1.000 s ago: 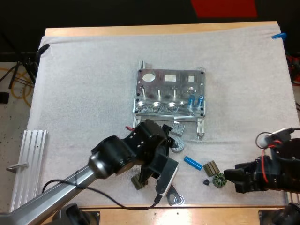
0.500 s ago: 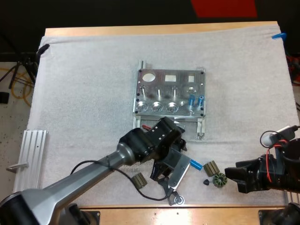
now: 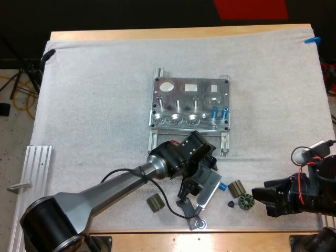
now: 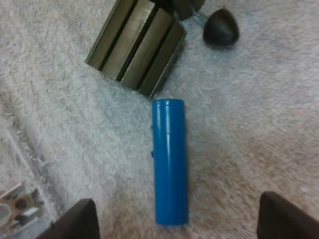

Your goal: Load cells from right to left

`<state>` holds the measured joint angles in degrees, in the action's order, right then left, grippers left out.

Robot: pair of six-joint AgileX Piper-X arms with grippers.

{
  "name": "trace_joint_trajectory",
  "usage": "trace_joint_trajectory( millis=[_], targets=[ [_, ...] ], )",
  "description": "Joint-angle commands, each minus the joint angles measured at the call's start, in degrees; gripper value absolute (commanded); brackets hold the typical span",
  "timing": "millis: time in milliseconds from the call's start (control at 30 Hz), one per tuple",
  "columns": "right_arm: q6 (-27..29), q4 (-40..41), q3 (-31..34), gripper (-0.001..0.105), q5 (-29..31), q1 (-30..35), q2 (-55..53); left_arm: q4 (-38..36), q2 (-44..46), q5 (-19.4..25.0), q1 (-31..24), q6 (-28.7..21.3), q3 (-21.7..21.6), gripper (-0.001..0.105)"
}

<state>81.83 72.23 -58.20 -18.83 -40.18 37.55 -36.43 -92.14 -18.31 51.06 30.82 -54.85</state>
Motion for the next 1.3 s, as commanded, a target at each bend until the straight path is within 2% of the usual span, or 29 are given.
trace_joint_trajectory(
  millis=[0, 533, 767, 1067, 1200, 1267],
  targets=[
    [0.7, 0.1, -0.5, 0.043, -0.7, 0.0, -0.1, 1.3, -0.5, -0.5, 0.1, -0.3, -0.3, 0.065],
    [0.7, 0.1, -0.5, 0.043, -0.7, 0.0, -0.1, 4.9, -7.6, -0.5, 0.1, -0.3, -0.3, 0.062],
    [2.4, 0.1, -0.5, 0.043, -0.7, 0.0, -0.1, 5.3, -7.5, -0.5, 0.1, -0.3, -0.3, 0.034],
    [2.4, 0.1, -0.5, 0.043, -0.7, 0.0, -0.1, 4.4, -7.5, -0.4, 0.1, 0.3, -0.3, 0.006],
    [2.5, 0.1, -0.5, 0.043, -0.5, 0.0, -0.1, 1.8, -7.3, 1.8, 1.2, 1.0, -0.3, 0.003],
    [4.4, 0.1, -0.5, 0.043, 0.2, 0.0, -0.1, 0.8, -6.9, 2.7, 1.9, 1.8, -0.3, 0.003]
  ],
)
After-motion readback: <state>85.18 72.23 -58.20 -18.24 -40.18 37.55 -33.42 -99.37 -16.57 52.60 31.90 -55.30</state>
